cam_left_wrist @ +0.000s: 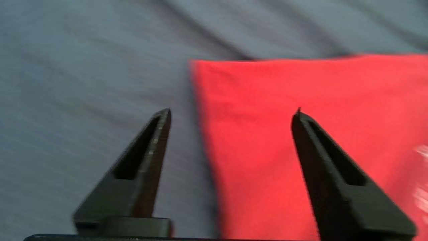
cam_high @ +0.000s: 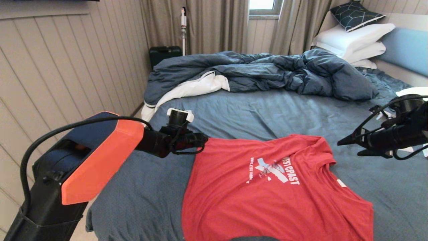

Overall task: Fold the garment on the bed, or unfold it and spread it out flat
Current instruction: Unford the red T-shirt

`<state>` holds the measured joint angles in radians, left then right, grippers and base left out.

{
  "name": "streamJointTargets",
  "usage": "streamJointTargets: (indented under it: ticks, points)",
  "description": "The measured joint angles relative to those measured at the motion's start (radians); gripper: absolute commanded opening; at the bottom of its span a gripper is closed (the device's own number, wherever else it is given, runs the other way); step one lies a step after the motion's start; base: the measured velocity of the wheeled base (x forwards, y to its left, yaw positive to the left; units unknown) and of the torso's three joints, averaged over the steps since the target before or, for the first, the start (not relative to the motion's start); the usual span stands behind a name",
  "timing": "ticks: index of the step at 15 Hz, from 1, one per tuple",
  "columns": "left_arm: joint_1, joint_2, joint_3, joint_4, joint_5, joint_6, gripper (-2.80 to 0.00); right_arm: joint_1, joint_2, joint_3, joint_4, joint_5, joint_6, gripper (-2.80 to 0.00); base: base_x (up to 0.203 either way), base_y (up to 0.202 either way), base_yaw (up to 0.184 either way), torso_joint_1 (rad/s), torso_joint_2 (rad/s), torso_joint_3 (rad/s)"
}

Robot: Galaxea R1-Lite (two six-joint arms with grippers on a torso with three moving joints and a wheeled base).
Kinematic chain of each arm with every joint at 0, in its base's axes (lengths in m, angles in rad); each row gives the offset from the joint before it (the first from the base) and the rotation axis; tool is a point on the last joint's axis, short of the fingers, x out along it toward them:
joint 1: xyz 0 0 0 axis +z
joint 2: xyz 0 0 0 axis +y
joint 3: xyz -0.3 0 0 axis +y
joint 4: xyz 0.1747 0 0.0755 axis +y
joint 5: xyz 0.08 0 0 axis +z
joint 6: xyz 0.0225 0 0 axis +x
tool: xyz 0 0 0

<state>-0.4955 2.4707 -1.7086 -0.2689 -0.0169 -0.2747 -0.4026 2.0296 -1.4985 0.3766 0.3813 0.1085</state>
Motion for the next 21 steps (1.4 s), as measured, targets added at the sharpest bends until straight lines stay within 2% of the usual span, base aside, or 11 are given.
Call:
streamJointTargets:
  ticks: [5,11,16,21]
  points:
    - [-0.038,0.052,-0.029,0.001,0.004,0.029,0.00,0.003,0.011,-0.008,-0.015,-0.001,0.000,0.00,0.000,0.000,0.000,0.000,0.00,0.000]
    - [-0.053,0.102,-0.112,0.027,0.013,0.030,0.00,-0.002,0.018,-0.003,-0.015,0.000,-0.003,0.00,0.000,0.000,0.000,0.000,0.00,0.000]
    - [-0.046,0.141,-0.176,0.031,0.137,0.033,0.00,0.001,0.016,0.001,-0.019,0.001,-0.003,0.00,0.000,0.000,0.000,0.000,0.00,0.000]
    - [-0.035,0.155,-0.178,0.025,0.148,0.047,0.00,0.002,0.011,0.013,-0.021,0.001,-0.003,0.00,0.000,0.000,0.000,0.000,0.00,0.000]
